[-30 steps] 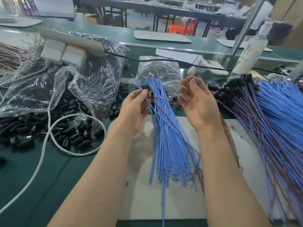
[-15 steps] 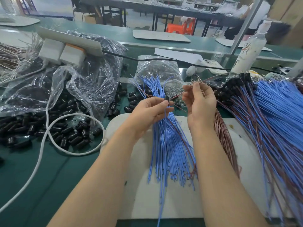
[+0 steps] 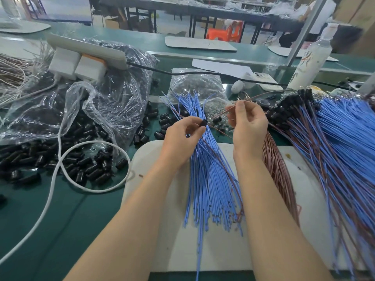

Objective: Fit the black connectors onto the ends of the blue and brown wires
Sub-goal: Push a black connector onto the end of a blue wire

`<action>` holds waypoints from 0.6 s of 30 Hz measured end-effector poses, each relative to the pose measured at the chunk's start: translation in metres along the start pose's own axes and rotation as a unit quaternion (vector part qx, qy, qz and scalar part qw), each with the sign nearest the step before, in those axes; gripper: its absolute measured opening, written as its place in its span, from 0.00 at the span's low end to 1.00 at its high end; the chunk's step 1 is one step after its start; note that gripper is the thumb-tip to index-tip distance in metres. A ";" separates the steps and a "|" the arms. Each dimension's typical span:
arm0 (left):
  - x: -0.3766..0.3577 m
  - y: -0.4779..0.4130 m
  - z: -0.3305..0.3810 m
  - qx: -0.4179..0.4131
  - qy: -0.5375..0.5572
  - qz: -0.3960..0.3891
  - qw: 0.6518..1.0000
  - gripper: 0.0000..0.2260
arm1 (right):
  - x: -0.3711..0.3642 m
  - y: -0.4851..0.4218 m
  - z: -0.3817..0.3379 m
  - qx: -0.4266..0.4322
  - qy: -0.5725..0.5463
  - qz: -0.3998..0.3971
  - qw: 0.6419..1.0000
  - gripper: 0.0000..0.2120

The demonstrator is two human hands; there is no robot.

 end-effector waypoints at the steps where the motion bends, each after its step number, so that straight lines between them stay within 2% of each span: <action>1: 0.001 0.000 0.001 -0.010 -0.013 0.006 1.000 0.06 | -0.003 0.001 -0.001 0.006 0.013 -0.009 1.000 0.06; 7: -0.001 0.001 0.009 -0.054 -0.083 0.013 0.995 0.07 | -0.013 0.004 -0.005 0.054 0.104 -0.051 0.992 0.07; 13: -0.001 0.002 0.014 -0.079 -0.108 0.020 0.991 0.08 | -0.020 0.007 -0.011 0.102 0.179 -0.073 0.976 0.05; 18: 0.000 0.002 0.014 -0.078 -0.116 0.023 0.990 0.08 | -0.023 0.007 -0.011 0.102 0.195 -0.091 0.971 0.06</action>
Point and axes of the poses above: each hand's wrist, its own y-axis away from the middle knuckle, its own x-axis out of the back of the hand, z = x × y, the point moved 9 cm from there along -y, towards the middle knuckle, and after that the axes turned 4 degrees about x, right-handed, at the moved point
